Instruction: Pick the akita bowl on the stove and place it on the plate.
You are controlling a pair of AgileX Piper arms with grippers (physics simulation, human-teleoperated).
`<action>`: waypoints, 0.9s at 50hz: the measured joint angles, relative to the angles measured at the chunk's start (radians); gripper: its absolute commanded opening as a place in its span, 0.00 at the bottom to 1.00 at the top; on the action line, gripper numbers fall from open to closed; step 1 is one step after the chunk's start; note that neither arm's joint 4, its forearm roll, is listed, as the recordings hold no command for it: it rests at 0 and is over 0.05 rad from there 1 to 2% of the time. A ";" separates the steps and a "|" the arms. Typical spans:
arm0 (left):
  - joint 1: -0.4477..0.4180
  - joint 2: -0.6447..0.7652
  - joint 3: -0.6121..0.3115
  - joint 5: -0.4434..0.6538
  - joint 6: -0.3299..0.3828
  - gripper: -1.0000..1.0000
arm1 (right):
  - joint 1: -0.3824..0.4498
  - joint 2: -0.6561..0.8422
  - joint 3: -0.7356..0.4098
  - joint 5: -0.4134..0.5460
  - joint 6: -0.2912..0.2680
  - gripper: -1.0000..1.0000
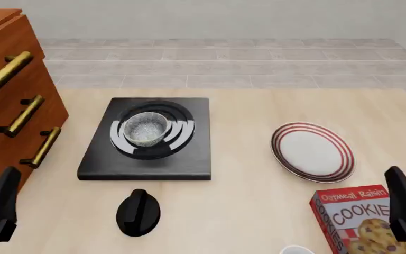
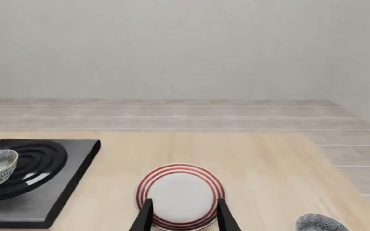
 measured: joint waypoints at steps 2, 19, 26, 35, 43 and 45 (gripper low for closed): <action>0.000 0.000 0.000 0.000 0.000 1.00 | 0.003 0.001 0.000 -0.001 0.002 1.00; 0.000 0.000 0.000 0.000 0.000 1.00 | 0.049 0.163 -0.069 -0.072 -0.020 1.00; 0.000 0.000 0.000 0.000 0.000 1.00 | 0.103 0.301 -0.148 -0.106 -0.058 1.00; 0.000 0.000 0.000 0.000 0.000 1.00 | 0.164 0.456 -0.258 -0.119 -0.095 1.00; 0.000 0.000 0.000 0.000 0.000 1.00 | 0.222 0.578 -0.353 -0.110 -0.118 1.00; 0.000 0.000 0.000 0.000 0.000 1.00 | 0.239 0.606 -0.378 -0.106 -0.127 1.00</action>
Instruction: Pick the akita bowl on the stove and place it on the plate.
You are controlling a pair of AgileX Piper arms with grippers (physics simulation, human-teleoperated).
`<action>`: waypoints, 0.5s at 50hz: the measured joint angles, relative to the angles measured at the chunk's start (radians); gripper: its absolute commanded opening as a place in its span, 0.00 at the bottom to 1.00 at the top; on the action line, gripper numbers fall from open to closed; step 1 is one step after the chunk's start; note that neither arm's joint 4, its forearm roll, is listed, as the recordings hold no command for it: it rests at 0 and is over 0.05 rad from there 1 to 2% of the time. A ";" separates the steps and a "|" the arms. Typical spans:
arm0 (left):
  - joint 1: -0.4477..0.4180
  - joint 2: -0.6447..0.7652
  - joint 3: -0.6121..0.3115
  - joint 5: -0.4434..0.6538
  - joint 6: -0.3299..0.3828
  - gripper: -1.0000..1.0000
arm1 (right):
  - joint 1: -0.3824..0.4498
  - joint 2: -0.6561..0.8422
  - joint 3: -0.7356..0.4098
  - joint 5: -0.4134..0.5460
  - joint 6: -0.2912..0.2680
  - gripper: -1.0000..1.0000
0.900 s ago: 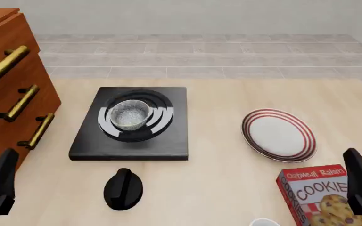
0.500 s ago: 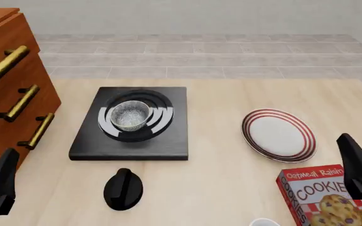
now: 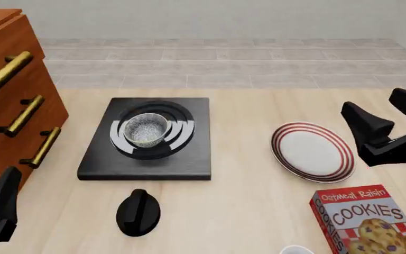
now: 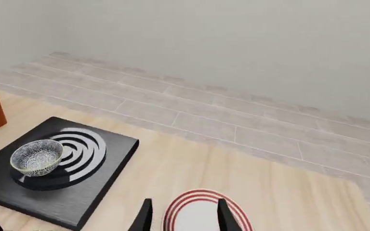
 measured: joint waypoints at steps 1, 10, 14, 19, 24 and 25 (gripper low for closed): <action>0.000 0.000 0.000 0.000 0.000 1.00 | 0.008 0.014 -0.013 0.003 -0.003 1.00; 0.000 0.000 0.000 0.000 0.000 1.00 | 0.060 0.150 -0.130 0.040 -0.027 1.00; 0.000 0.000 0.000 0.000 0.000 1.00 | 0.081 0.208 -0.176 0.057 -0.034 1.00; 0.000 0.000 0.000 0.000 0.000 1.00 | 0.105 0.278 -0.226 0.074 -0.041 1.00; 0.000 0.000 0.000 0.000 0.000 1.00 | 0.133 0.349 -0.273 0.093 -0.041 1.00; 0.000 0.000 0.000 0.000 0.000 1.00 | 0.138 0.363 -0.283 0.097 -0.042 1.00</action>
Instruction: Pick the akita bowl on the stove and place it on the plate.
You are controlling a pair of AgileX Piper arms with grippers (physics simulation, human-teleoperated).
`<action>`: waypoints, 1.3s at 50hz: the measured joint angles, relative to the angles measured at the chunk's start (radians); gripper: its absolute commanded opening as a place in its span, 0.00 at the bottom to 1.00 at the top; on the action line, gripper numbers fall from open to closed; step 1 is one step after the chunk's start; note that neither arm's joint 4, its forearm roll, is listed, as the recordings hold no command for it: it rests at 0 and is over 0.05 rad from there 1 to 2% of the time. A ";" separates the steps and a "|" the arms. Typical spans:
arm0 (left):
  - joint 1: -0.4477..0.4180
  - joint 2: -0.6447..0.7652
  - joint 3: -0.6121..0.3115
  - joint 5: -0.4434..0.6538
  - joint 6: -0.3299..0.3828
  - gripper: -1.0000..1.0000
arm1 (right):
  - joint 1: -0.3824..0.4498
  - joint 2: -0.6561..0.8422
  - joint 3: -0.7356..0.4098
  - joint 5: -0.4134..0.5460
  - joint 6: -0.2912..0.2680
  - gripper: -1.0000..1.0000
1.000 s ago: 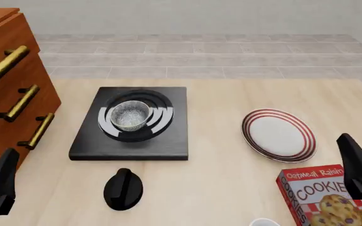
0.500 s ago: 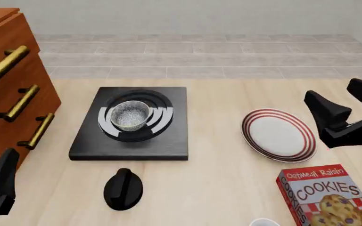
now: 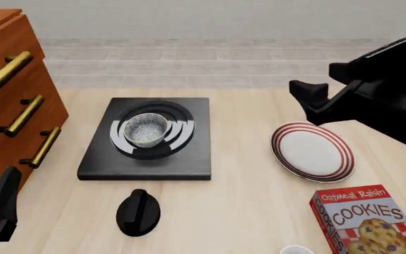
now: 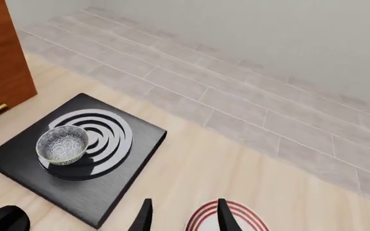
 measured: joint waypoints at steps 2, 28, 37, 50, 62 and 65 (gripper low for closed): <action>0.000 0.000 0.000 0.000 0.000 1.00 | 0.009 0.027 -0.019 0.006 -0.003 1.00; 0.000 0.000 0.000 0.000 0.000 1.00 | 0.106 0.358 -0.261 0.071 0.005 1.00; 0.000 0.000 0.000 0.000 0.000 1.00 | 0.135 0.448 -0.338 0.089 0.014 1.00; 0.000 0.000 0.000 0.000 0.000 1.00 | 0.173 0.591 -0.481 0.136 0.021 1.00; 0.000 0.000 0.000 0.000 0.000 1.00 | 0.193 0.734 -0.634 0.198 0.025 1.00; 0.000 0.000 0.000 0.000 0.000 1.00 | 0.199 0.765 -0.670 0.214 0.026 1.00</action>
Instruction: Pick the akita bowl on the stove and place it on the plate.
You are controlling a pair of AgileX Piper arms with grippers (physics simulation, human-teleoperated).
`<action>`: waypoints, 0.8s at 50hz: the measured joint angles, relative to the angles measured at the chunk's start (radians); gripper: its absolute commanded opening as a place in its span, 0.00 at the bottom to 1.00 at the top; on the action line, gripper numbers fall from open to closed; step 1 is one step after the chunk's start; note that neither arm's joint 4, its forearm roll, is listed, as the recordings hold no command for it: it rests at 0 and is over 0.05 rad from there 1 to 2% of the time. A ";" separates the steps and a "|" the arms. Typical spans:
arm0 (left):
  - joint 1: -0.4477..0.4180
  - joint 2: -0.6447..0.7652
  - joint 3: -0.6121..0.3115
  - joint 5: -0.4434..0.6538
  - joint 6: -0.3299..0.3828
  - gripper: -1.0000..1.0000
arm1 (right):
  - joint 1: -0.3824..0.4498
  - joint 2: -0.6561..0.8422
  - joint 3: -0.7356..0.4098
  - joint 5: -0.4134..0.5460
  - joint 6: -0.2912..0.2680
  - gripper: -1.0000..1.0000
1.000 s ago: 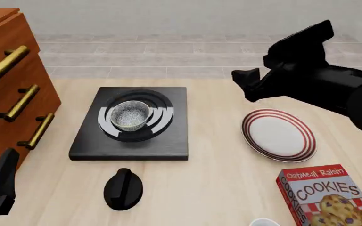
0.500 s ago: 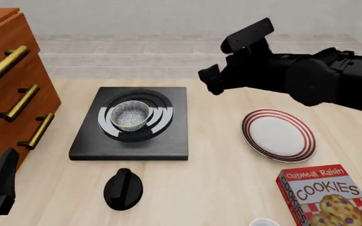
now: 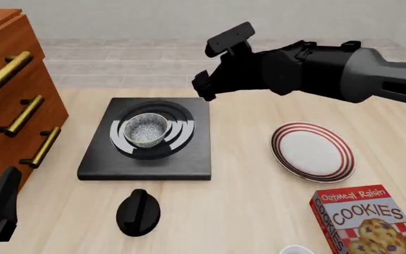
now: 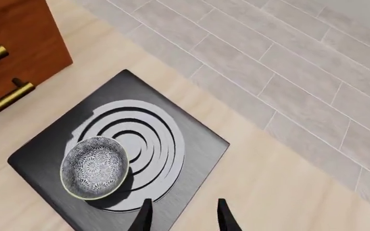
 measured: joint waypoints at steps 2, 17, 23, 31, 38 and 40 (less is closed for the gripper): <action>0.000 0.000 0.000 0.000 0.000 1.00 | 0.004 0.019 -0.021 0.009 0.001 1.00; 0.000 0.000 0.000 0.000 0.000 1.00 | 0.054 0.132 -0.135 0.065 0.006 1.00; 0.000 0.000 0.000 0.000 0.000 1.00 | 0.076 0.160 -0.169 0.083 0.007 1.00; 0.000 0.000 0.000 0.000 0.000 1.00 | 0.097 0.195 -0.201 0.095 0.009 1.00; 0.000 0.000 0.000 0.000 0.000 1.00 | 0.106 0.227 -0.223 0.097 0.017 1.00; 0.000 0.000 0.000 0.000 0.000 1.00 | 0.109 0.236 -0.229 0.098 0.019 1.00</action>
